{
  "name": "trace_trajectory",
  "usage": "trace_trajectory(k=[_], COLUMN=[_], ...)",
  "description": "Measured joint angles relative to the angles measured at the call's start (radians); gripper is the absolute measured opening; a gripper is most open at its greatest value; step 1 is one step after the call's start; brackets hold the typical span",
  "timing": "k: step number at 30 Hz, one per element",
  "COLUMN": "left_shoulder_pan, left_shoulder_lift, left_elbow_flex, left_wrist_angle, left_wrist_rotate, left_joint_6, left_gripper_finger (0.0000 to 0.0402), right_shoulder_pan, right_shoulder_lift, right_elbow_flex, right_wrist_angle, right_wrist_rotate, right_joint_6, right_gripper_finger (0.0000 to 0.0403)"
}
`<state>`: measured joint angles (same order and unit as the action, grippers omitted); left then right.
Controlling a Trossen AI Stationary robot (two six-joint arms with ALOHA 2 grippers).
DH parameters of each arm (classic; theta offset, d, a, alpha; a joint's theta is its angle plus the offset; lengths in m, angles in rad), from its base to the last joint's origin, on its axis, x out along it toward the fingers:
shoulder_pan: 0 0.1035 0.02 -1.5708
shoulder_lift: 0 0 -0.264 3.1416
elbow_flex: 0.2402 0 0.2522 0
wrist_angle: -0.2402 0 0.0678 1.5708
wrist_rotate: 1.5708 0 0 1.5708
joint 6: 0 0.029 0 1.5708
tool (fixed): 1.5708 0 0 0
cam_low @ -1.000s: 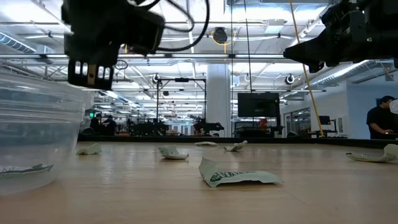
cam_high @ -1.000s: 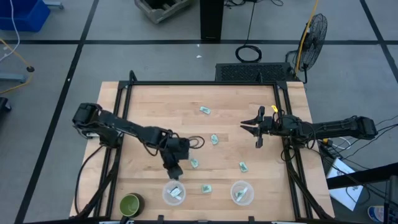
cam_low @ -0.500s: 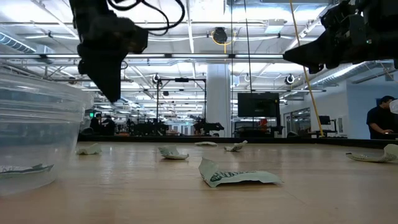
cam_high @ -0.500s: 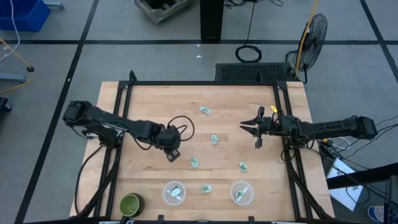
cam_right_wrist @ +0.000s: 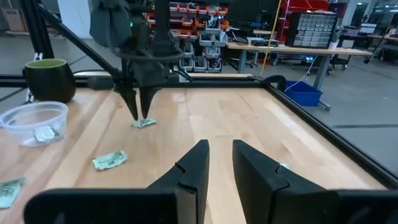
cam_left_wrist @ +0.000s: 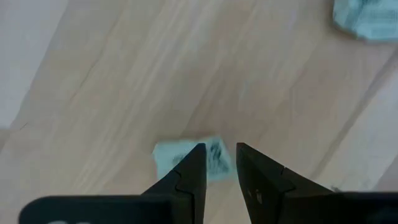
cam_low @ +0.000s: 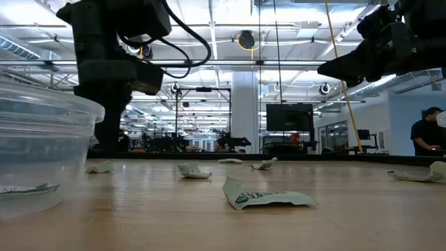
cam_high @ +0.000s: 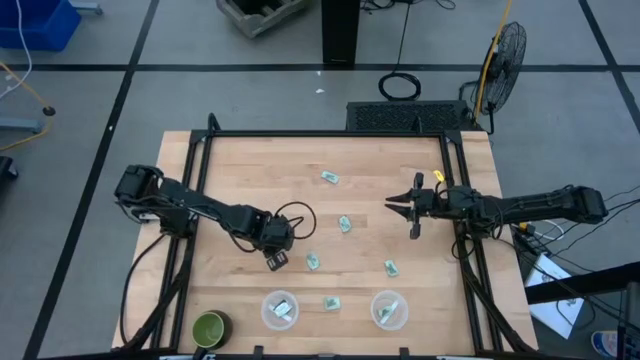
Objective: Pick and place Stevia / Truvia into bins
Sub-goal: Put the stevia packet into the left transparent container
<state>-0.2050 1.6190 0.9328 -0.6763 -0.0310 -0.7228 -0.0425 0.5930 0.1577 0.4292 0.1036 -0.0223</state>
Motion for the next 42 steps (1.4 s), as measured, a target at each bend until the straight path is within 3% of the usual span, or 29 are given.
trace_trajectory(k=[42], left_shoulder_pan=[-0.032], left_shoulder_lift=[0.044], left_elbow_flex=[0.002], left_wrist_angle=[0.026], left_wrist_rotate=[-0.049], left_joint_6=[-0.016], left_gripper_finger=[0.0093], right_shoulder_pan=[0.000], right_shoulder_lift=[0.028], right_elbow_flex=[0.000], right_wrist_angle=[0.000], right_wrist_rotate=[-0.001], right_joint_6=[0.026], right_gripper_finger=[0.0063])
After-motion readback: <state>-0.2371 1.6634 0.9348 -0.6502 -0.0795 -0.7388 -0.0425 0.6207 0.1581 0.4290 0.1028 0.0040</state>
